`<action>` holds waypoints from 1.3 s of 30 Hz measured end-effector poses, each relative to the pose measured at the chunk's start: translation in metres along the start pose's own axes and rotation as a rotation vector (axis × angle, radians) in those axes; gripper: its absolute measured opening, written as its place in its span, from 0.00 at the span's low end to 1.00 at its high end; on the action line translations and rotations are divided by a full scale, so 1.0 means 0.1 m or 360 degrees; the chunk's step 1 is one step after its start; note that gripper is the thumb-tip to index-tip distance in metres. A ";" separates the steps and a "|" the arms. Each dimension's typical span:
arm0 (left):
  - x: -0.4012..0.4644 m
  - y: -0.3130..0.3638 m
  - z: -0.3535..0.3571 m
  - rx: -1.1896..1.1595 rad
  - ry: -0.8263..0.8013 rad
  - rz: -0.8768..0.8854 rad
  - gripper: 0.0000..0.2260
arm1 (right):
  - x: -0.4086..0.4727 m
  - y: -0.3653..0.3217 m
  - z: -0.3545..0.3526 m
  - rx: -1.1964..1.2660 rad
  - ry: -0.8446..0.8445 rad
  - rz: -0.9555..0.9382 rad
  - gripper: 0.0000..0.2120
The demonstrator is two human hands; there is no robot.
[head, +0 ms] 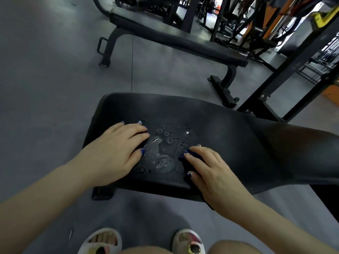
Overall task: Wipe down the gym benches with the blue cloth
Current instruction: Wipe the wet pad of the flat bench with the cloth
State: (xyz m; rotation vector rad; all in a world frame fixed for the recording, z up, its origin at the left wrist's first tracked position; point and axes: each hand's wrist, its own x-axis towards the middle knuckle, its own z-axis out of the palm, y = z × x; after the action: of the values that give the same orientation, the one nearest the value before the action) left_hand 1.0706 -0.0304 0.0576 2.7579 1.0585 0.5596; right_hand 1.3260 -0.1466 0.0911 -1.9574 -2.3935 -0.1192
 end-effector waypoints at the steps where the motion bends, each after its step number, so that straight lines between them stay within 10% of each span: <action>1: 0.00 0.00 0.00 -0.0004 0.0004 0.0003 0.25 | -0.01 -0.01 0.01 -0.0020 0.0003 -0.0009 0.23; 19: -0.01 -0.02 -0.01 0.0064 -0.0031 0.0030 0.22 | 2.25 0.40 0.33 0.0364 0.0124 0.0065 0.17; 30: -0.01 0.04 -0.04 0.0071 -0.0009 -0.0008 0.22 | 1.54 0.99 0.13 0.0379 0.0018 0.0006 0.16; 39: -0.01 0.00 0.00 0.0035 0.0026 -0.0001 0.22 | 2.42 -0.07 0.30 0.0443 0.0030 -0.0463 0.17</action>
State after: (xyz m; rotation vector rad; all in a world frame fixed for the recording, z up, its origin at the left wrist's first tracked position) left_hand 1.0701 -0.0314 0.0575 2.7763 1.0748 0.5745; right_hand 1.2715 0.0909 0.0812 -1.4800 -2.5068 0.1756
